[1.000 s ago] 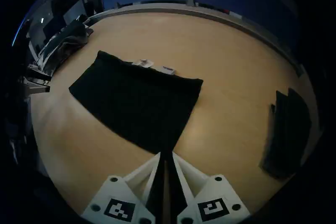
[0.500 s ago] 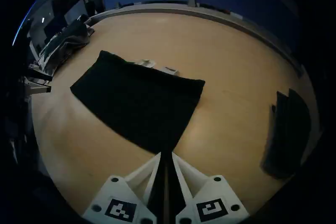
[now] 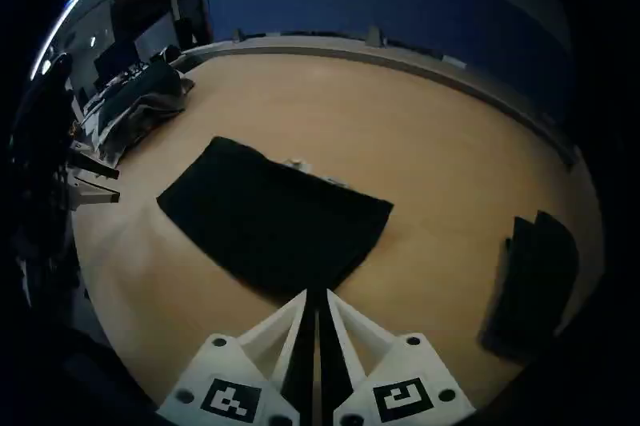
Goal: Fold towel
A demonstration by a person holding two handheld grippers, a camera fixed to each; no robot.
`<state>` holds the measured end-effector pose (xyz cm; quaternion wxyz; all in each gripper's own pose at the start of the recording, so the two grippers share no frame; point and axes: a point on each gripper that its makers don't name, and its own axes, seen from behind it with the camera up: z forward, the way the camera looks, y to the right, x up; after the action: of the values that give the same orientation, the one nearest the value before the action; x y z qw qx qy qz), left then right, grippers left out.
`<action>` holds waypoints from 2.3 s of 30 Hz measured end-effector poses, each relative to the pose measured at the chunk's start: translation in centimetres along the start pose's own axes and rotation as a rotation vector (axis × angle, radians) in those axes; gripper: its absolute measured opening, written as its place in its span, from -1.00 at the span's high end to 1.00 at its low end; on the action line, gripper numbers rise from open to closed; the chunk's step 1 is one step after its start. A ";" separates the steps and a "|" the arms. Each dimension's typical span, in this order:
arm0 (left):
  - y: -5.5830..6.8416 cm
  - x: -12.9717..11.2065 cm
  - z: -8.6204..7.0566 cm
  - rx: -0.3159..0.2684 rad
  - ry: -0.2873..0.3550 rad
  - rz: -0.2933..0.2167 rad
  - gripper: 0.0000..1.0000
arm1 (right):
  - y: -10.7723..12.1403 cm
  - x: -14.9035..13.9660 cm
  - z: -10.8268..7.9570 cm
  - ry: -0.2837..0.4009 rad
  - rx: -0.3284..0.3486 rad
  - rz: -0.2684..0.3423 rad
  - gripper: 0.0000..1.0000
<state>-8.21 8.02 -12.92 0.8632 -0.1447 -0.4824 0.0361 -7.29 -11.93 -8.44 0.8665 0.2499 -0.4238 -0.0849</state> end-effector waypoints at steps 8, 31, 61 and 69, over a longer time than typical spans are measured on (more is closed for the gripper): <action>0.3 0.2 -0.2 -0.003 0.007 0.001 -0.84 | -1.2 2.7 0.1 0.028 0.017 -0.061 0.96; -0.8 0.7 -1.2 0.002 0.038 -0.036 -0.84 | -6.2 10.2 3.7 0.079 0.100 -0.208 0.96; -2.4 -0.3 -2.3 0.006 0.070 -0.125 -0.84 | -20.2 10.4 10.1 0.048 0.322 -0.377 0.96; -2.6 -0.6 -2.1 -0.001 0.070 -0.129 -0.84 | -20.8 10.4 10.4 0.039 0.330 -0.391 0.96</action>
<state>-6.95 5.00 -13.67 0.8800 -0.1148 -0.4603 -0.0251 -7.53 -37.38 -6.37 0.7890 0.4668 -0.3589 -0.1754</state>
